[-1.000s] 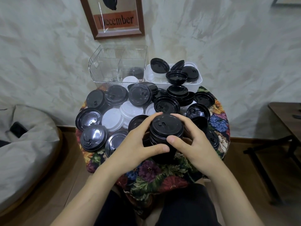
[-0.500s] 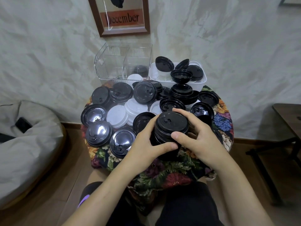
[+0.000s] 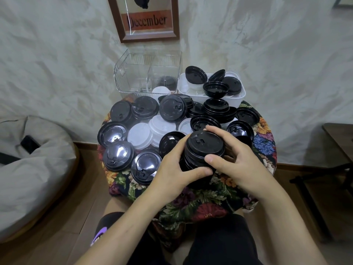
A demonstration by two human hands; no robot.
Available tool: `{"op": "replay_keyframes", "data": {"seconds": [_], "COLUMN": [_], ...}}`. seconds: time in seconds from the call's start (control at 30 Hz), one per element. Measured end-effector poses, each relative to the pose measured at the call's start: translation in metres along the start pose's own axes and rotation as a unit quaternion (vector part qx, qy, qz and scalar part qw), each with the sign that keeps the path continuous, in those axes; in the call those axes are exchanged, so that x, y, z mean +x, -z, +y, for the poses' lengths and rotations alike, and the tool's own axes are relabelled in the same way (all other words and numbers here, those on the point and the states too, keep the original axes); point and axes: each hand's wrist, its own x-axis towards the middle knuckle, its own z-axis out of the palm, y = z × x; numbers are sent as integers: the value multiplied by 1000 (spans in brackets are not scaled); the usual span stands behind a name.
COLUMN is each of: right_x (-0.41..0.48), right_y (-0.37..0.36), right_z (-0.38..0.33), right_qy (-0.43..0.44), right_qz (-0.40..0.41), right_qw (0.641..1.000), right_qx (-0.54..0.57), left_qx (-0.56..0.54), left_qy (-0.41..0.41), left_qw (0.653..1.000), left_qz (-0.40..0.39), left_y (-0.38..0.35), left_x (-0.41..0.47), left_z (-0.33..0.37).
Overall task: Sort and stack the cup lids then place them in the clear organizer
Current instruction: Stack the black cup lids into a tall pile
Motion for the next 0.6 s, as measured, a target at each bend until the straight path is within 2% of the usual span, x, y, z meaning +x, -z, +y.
{"op": "replay_keyframes", "data": {"seconds": [0.6], "right_x": [4], "right_y": [7], "right_z": [-1], "right_qy": [-12], "right_qz": [-46], "right_qw": [999], "right_qx": [-1], "left_qx": [-20], "left_qy": [15], "left_qw": [998], "left_qz": [-56], "left_y": [10], "left_x": [7], "left_z": [0]}}
